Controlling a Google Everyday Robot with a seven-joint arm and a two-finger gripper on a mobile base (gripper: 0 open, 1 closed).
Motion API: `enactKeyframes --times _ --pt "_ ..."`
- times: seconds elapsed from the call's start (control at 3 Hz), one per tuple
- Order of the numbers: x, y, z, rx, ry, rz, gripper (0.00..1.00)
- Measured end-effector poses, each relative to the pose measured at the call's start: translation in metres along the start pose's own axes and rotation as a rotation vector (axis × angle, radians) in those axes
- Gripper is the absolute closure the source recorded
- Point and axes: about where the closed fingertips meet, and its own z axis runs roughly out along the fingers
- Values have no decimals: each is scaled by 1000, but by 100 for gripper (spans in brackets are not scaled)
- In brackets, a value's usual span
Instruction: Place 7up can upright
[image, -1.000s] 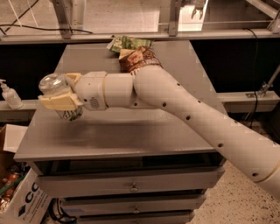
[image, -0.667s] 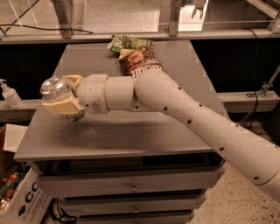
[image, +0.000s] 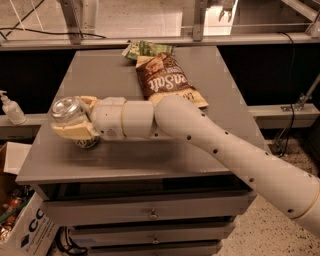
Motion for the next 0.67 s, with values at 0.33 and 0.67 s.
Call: enactKeyframes --times 0.33,0.67 --pt "-1 1 -2 -8 9 10 84" --pt "2 2 -2 -8 9 10 60"
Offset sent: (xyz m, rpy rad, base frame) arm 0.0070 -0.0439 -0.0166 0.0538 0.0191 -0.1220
